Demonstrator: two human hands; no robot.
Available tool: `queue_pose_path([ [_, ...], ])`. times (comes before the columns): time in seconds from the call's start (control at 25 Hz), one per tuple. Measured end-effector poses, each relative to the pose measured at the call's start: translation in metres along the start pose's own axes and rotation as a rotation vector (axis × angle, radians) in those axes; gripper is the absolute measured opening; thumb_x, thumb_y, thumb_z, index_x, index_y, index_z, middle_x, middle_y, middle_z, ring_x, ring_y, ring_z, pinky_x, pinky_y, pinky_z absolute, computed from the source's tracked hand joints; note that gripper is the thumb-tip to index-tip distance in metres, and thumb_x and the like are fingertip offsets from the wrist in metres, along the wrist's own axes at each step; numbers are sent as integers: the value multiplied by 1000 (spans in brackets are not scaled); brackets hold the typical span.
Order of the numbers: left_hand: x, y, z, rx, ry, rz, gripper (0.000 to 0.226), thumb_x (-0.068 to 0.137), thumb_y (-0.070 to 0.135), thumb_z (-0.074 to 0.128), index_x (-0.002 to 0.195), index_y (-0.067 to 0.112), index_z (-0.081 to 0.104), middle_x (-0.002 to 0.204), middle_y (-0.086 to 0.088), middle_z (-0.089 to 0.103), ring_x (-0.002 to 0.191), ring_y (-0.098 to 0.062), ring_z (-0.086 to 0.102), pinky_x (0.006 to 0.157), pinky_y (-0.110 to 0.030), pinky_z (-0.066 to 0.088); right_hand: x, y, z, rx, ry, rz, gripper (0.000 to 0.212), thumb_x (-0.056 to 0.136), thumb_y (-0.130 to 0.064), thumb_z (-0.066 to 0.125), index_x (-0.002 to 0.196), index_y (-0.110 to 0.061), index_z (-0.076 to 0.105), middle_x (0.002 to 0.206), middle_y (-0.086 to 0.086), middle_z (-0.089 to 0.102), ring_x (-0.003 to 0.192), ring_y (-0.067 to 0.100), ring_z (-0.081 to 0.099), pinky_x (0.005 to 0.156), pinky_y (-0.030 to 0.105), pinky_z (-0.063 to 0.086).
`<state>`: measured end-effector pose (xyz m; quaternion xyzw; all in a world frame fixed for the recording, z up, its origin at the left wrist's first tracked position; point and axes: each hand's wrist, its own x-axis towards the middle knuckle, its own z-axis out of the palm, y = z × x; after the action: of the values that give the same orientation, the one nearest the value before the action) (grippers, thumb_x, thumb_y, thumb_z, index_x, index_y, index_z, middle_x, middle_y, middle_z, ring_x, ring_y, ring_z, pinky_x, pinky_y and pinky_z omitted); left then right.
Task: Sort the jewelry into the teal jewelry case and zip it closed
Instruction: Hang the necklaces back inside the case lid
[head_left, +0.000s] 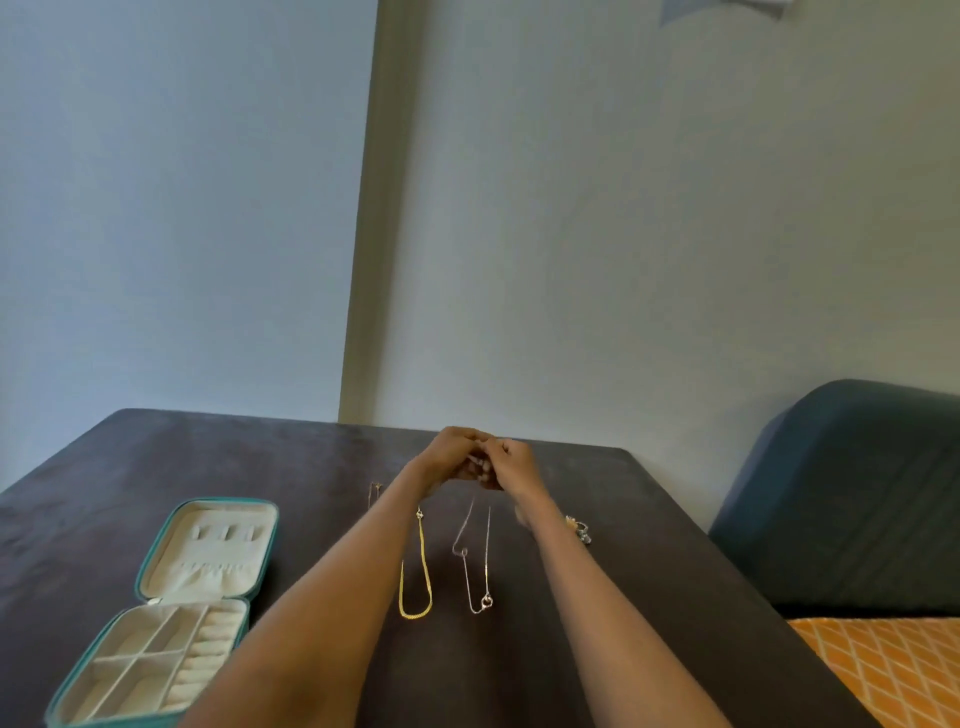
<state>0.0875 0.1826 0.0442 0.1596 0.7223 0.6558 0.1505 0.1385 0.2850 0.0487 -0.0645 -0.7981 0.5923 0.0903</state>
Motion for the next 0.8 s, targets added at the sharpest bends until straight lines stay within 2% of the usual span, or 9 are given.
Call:
queue_pose_path([
  [0.04, -11, 10, -1, -86, -41, -11, 25, 98, 12, 38, 100, 2, 61, 78, -13, 60, 64, -19, 60, 75, -33, 52, -7, -12, -5, 14, -14, -4, 30, 96, -21, 48, 67, -13, 51, 58, 2, 47, 48, 10, 43, 47, 21, 40],
  [0.12, -35, 31, -3, -191, -130, -60, 38, 101, 33, 32, 102, 4, 56, 79, -12, 58, 65, -22, 59, 74, -35, 51, -27, -40, -19, -26, -14, -29, 27, 94, -22, 49, 68, -15, 48, 55, -1, 39, 43, 9, 32, 41, 21, 28],
  [0.2, -55, 50, -3, -203, -207, -90, 47, 100, 45, 28, 103, 6, 55, 69, -9, 52, 60, -21, 54, 71, -34, 50, -41, -61, -30, -83, 24, -83, 27, 92, -20, 49, 65, -17, 44, 55, -3, 35, 46, 10, 26, 42, 23, 21],
  [0.32, -79, 75, -2, -158, -246, -84, 50, 97, 53, 29, 86, 10, 54, 59, -2, 38, 53, -14, 36, 61, -27, 41, -56, -80, -40, -102, 116, -161, 29, 91, -18, 47, 64, -17, 37, 58, -1, 30, 51, 11, 22, 48, 26, 19],
  [0.48, -106, 95, -6, -216, -231, -26, 42, 96, 46, 41, 69, 15, 45, 51, 4, 30, 46, -9, 26, 47, -19, 27, -78, -89, -44, -92, 203, -164, 31, 92, -18, 43, 63, -18, 33, 58, -1, 29, 51, 11, 22, 49, 28, 18],
  [0.6, -121, 97, -7, -371, -193, 30, 31, 96, 36, 46, 74, 14, 48, 48, 5, 32, 41, -7, 27, 40, -16, 26, -94, -81, -40, -97, 205, -123, 31, 93, -17, 41, 63, -18, 33, 58, 0, 29, 51, 11, 22, 49, 28, 18],
  [0.72, -133, 89, -8, -496, -129, 75, 26, 97, 33, 46, 83, 13, 54, 47, 5, 37, 39, -6, 28, 37, -15, 26, -113, -70, -36, -41, 129, -90, 27, 94, -18, 44, 68, -18, 39, 60, -2, 30, 49, 9, 22, 42, 21, 19],
  [0.8, -141, 82, -12, -522, -107, 83, 28, 98, 34, 44, 82, 13, 54, 47, 5, 39, 37, -5, 28, 36, -15, 24, -124, -64, -35, -27, 37, -88, 19, 95, -23, 49, 77, -15, 49, 58, -4, 32, 48, 8, 22, 39, 18, 20],
])
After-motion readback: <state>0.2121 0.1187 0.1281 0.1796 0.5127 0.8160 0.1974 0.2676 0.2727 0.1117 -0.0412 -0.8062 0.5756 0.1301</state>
